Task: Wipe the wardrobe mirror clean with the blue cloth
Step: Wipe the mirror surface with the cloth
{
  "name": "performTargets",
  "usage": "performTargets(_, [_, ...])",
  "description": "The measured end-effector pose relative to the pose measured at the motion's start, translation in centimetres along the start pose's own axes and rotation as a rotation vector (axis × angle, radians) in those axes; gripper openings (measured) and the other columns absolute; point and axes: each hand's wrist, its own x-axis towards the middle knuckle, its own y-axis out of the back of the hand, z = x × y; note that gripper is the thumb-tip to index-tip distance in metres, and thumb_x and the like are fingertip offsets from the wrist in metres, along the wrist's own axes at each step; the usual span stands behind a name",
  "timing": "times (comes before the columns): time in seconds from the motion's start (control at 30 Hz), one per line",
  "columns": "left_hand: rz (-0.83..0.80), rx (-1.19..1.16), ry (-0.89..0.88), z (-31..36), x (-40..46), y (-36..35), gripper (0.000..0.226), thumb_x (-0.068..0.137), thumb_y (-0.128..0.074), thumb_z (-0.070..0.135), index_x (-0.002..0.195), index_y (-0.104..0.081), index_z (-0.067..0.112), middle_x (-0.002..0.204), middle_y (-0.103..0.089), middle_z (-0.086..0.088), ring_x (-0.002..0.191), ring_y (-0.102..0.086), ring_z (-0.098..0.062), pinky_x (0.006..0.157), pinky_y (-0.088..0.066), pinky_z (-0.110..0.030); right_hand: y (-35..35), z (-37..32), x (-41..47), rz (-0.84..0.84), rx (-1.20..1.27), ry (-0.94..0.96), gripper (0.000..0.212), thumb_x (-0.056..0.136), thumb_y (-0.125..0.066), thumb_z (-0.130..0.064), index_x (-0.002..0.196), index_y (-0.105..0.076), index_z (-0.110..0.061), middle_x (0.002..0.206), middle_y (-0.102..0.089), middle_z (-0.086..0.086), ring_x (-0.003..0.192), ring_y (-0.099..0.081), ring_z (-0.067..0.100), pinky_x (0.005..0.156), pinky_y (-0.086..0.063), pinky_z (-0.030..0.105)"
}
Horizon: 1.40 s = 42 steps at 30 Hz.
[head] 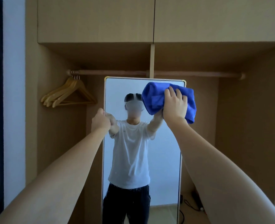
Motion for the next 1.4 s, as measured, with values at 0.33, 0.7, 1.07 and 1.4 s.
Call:
performTargets(0.33, [-0.053,-0.019,-0.001,0.2,0.3,0.4,0.035,0.108,-0.025,0.026,0.131,-0.047,0.012,0.135,-0.051,-0.014,0.125,-0.052,-0.033,0.097,-0.045,-0.042,-1.5,-1.8,-6.5,-0.118,0.044,-0.115,0.029,0.075,-0.065,-0.002,0.102,-0.056,-0.009,0.12,-0.064,0.01,0.085,-0.053,0.033,0.072,-0.039,0.041])
performTargets(0.7, [-0.153,0.151,-0.048,-0.9,1.6,0.8,0.026,0.099,-0.057,0.019,0.122,-0.047,0.01,0.11,-0.055,-0.011,0.111,-0.058,-0.031,0.075,-0.037,-0.03,2.9,-8.1,-2.8,0.057,0.383,0.074,0.033,0.072,-0.066,-0.008,0.103,-0.055,-0.008,0.097,-0.063,0.009,0.093,-0.056,0.03,0.083,-0.041,0.039])
performTargets(1.07, [-0.178,-0.203,-0.034,-1.9,1.7,1.2,0.028,0.107,-0.03,0.026,0.097,-0.051,0.01,0.084,-0.053,-0.003,0.078,-0.052,-0.019,0.062,-0.039,-0.03,-4.0,-9.8,-10.6,-0.116,0.272,0.209,0.048,0.059,-0.071,-0.002,0.106,-0.068,-0.011,0.094,-0.071,-0.001,0.086,-0.07,0.019,0.063,-0.051,0.027])
performTargets(1.4, [-0.24,-0.23,-0.087,-2.5,1.6,1.7,0.023,0.105,-0.036,0.025,0.09,-0.046,0.01,0.082,-0.05,-0.002,0.074,-0.046,-0.019,0.057,-0.032,-0.028,0.5,-10.7,-6.0,0.053,0.265,0.097,0.028,0.057,-0.056,-0.001,0.084,-0.052,-0.011,0.081,-0.06,0.007,0.069,-0.049,0.027,0.062,-0.034,0.034])
